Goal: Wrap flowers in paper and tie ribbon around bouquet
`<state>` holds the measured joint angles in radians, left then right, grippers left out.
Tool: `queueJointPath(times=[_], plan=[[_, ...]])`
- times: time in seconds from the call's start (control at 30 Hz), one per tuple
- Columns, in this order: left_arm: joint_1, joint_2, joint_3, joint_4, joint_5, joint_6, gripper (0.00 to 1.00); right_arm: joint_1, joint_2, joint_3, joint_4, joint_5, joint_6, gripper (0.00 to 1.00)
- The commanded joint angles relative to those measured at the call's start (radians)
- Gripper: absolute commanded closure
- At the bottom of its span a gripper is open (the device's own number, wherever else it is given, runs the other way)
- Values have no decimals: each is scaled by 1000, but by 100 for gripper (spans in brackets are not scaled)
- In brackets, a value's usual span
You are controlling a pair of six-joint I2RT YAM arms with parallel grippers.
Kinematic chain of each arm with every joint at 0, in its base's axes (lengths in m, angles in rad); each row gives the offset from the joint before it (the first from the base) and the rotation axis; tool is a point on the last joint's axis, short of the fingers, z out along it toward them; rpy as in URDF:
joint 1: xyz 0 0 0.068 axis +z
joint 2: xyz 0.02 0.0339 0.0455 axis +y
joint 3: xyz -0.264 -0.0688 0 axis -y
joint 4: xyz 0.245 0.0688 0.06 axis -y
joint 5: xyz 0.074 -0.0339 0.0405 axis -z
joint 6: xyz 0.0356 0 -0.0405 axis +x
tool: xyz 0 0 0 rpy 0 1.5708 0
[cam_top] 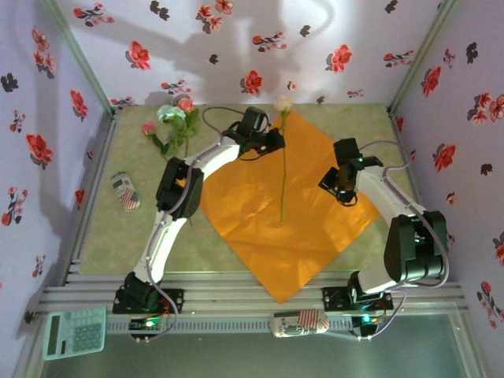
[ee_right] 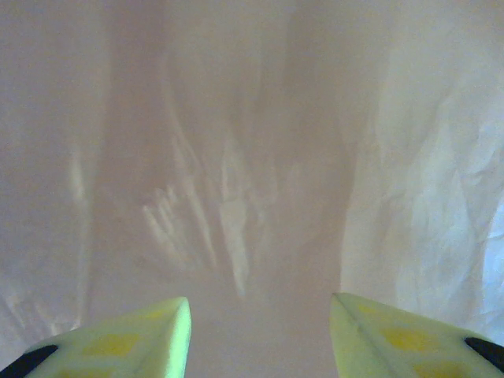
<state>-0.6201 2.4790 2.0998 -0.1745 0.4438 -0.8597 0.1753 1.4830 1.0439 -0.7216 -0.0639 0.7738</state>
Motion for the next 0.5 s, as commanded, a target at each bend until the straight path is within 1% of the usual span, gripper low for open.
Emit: queueJointPath(times=[0.0, 0.1, 0.27, 0.3, 0.33, 0.43, 0.47], plan=[[-27, 59, 103, 106, 36, -89, 100, -15, 32, -18, 27, -51, -8, 50], [-42, 125, 172, 70, 33, -87, 100, -17, 32, -31, 34, -59, -8, 50], [-48, 188, 214, 52, 24, -108, 100, -15, 29, -50, 40, -69, -8, 50], [-48, 194, 224, 41, 24, -109, 81, -16, 27, -53, 42, -72, -10, 50], [-49, 196, 239, 21, 21, -105, 70, -16, 27, -55, 41, -73, -11, 50], [-49, 160, 257, -50, 16, -87, 54, -16, 25, -56, 34, -62, -24, 50], [-48, 132, 243, -68, 6, -80, 51, -15, 25, -56, 32, -58, -29, 50]])
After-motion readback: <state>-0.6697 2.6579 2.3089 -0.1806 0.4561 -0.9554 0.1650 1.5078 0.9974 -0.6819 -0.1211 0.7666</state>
